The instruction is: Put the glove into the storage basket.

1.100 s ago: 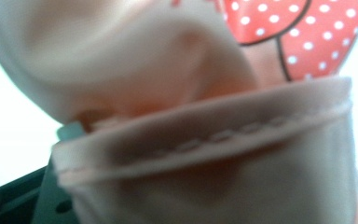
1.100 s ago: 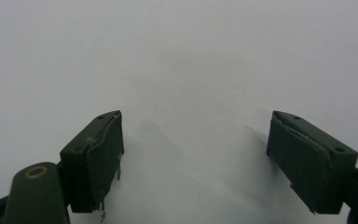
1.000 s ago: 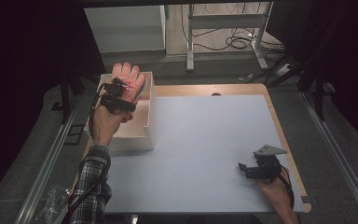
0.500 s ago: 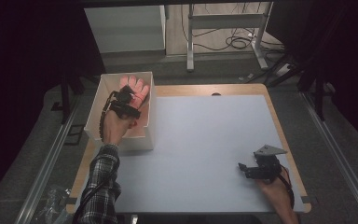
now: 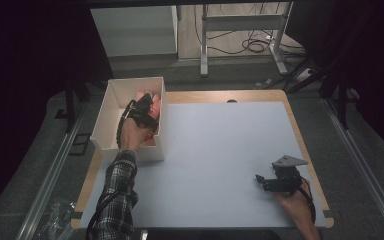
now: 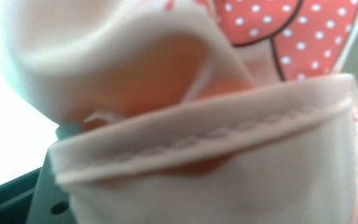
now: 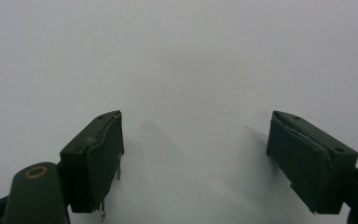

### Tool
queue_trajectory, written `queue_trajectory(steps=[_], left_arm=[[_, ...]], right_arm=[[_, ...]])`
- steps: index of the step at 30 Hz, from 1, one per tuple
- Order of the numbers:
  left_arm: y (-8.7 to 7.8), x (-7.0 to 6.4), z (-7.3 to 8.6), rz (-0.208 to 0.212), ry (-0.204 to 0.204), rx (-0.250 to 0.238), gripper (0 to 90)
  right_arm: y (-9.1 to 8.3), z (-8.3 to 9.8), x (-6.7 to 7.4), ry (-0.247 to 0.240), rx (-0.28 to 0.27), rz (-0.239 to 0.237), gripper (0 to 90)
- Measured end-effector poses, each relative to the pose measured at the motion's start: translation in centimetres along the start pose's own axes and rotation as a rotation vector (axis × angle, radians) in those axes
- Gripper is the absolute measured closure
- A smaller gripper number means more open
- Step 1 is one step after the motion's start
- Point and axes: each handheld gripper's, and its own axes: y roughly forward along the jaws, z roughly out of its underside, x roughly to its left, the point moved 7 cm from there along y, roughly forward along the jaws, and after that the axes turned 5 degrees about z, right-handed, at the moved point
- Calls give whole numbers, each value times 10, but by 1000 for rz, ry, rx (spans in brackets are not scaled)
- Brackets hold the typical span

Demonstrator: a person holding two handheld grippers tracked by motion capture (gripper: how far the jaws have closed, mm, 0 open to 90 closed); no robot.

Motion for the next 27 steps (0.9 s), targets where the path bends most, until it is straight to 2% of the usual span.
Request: queue_trajectory(steps=[2, 7, 13, 15, 19, 27], left_arm=[[3, 0, 0, 6, 5, 23, 331], [8, -1, -1, 27, -13, 43, 296], [13, -1, 2, 45, -7, 57, 164], [13, 0, 2, 40, -14, 53, 134], [8, 2, 3, 67, -29, 11, 71], [-7, 4, 8, 83, -21, -22, 50]], right_arm=[[0, 0, 0, 0, 0, 0, 188], [0, 0, 0, 0, 0, 0, 188], [0, 0, 0, 0, 0, 0, 188], [0, 0, 0, 0, 0, 0, 188], [0, 0, 0, 0, 0, 0, 188], [0, 0, 0, 0, 0, 0, 188]])
